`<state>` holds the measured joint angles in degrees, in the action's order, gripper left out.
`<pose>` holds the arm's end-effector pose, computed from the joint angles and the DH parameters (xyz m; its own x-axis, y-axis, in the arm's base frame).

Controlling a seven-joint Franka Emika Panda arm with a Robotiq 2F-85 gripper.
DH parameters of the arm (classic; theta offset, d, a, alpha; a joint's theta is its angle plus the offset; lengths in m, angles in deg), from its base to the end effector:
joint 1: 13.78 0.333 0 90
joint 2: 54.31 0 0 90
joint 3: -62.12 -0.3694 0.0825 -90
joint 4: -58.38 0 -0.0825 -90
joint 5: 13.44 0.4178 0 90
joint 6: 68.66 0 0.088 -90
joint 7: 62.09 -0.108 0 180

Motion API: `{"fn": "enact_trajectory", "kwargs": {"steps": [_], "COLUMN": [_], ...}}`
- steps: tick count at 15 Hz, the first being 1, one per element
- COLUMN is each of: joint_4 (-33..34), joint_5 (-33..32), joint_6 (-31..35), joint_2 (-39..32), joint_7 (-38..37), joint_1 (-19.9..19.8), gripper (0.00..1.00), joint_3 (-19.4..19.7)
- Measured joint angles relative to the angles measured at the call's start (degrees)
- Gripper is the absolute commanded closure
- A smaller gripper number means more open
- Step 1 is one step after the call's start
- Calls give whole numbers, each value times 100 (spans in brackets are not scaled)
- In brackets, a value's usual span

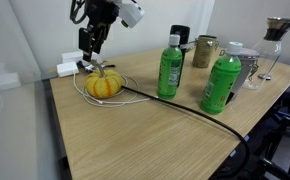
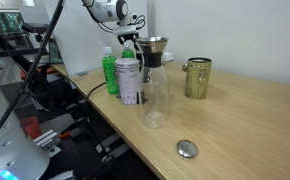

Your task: Move the pumpkin to the left

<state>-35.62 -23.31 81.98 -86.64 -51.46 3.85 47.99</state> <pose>0.6754 0.3836 0.3684 0.6147 0.6673 0.4205 0.7041 -0.7045 0.0888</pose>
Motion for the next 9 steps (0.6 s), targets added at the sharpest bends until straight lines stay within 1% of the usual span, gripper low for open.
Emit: {"fn": "enact_trajectory", "kwargs": {"steps": [1, 2, 6, 9], "joint_4": [29, 56, 266, 346], "joint_5": [0, 0, 0, 0], "joint_6": [1, 3, 27, 38], "joint_2": [7, 18, 109, 333], "joint_7": [23, 30, 30, -10], "joint_1": [0, -1, -34, -78], "gripper": [0, 0, 0, 0], "joint_3": [-4, -5, 19, 92]}}
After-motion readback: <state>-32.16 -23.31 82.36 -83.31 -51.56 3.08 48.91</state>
